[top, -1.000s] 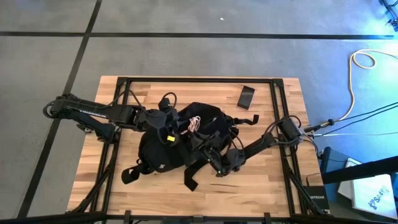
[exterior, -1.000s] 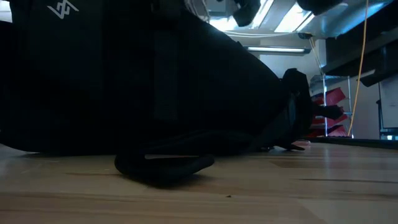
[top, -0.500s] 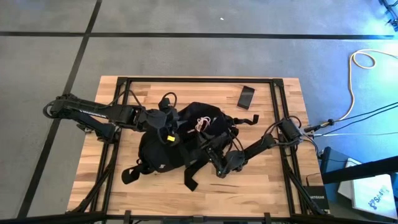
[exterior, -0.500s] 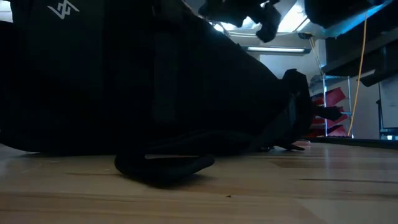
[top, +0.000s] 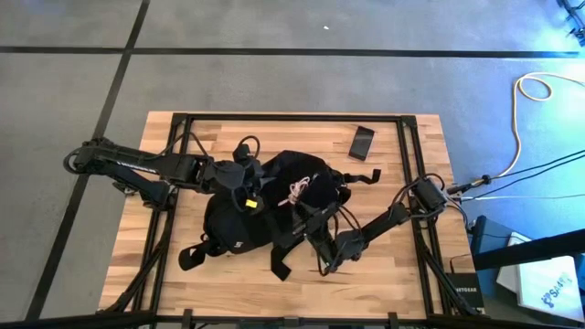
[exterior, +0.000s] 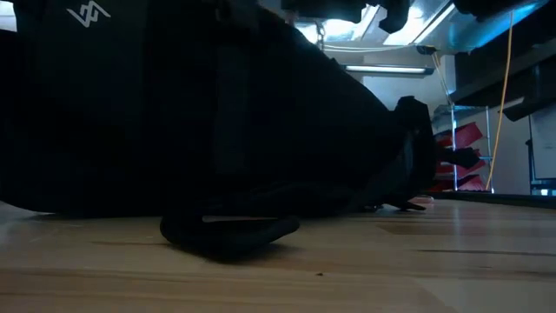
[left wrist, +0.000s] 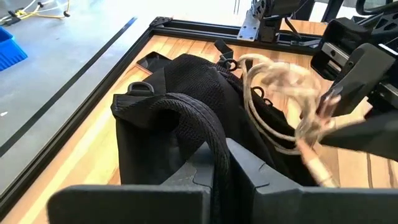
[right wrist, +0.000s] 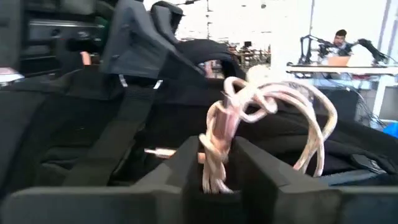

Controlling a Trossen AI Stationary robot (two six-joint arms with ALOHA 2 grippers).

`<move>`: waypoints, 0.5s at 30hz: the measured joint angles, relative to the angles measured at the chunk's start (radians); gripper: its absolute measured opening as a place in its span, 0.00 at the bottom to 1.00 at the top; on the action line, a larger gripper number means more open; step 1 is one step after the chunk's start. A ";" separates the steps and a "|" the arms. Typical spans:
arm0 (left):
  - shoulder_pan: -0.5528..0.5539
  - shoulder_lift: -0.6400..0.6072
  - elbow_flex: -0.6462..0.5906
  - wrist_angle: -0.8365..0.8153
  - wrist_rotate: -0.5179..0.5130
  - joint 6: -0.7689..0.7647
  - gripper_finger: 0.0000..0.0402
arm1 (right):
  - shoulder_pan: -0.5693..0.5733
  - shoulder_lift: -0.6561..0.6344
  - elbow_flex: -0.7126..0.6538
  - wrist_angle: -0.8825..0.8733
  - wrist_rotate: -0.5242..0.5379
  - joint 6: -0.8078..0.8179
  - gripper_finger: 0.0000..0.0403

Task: Unpack backpack
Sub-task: Put the pink charger cable into the black backpack

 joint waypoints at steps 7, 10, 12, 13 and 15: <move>0.000 0.000 0.000 0.000 0.000 0.000 0.01 | -0.003 0.000 0.000 -0.022 -0.065 -0.106 0.62; 0.000 0.000 0.000 0.000 0.000 0.000 0.01 | 0.005 -0.016 0.001 -0.017 -0.033 -0.272 0.76; 0.000 0.000 0.000 0.001 0.000 0.000 0.01 | 0.020 -0.036 0.014 0.010 -0.014 -0.433 0.82; 0.000 0.000 0.000 0.000 0.000 0.000 0.01 | 0.028 -0.048 0.026 0.025 -0.014 -0.512 0.84; 0.000 0.000 0.000 0.000 0.000 0.000 0.01 | 0.035 -0.085 0.037 0.020 -0.028 -0.580 0.84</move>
